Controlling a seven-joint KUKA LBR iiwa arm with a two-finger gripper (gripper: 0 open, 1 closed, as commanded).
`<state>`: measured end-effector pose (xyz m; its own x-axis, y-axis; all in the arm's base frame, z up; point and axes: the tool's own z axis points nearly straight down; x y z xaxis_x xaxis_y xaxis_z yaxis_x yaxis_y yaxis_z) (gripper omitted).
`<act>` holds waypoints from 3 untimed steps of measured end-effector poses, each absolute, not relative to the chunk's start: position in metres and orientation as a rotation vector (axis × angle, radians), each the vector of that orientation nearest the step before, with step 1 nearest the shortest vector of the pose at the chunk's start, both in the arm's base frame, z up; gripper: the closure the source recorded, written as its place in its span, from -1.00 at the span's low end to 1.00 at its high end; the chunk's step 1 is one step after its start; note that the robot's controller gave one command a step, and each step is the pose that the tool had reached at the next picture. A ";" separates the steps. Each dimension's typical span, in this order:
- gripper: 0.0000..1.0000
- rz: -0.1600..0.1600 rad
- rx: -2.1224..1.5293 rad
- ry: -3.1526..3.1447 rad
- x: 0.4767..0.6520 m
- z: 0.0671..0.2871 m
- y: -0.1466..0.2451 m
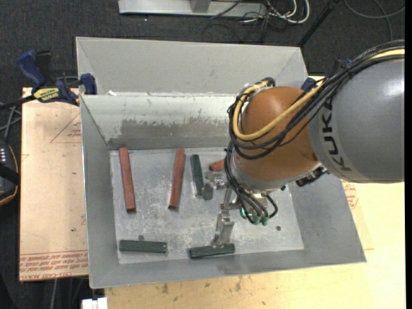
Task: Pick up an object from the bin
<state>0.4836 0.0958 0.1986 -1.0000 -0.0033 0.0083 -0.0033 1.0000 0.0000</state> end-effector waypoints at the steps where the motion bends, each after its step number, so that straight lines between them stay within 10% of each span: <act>1: -1.00 -0.002 0.000 -3.141 0.485 0.203 0.095; 3: -1.00 -0.002 0.593 -3.087 0.493 0.142 0.173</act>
Offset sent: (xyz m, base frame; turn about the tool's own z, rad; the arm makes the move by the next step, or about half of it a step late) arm 0.0041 0.0139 -0.0534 -0.4407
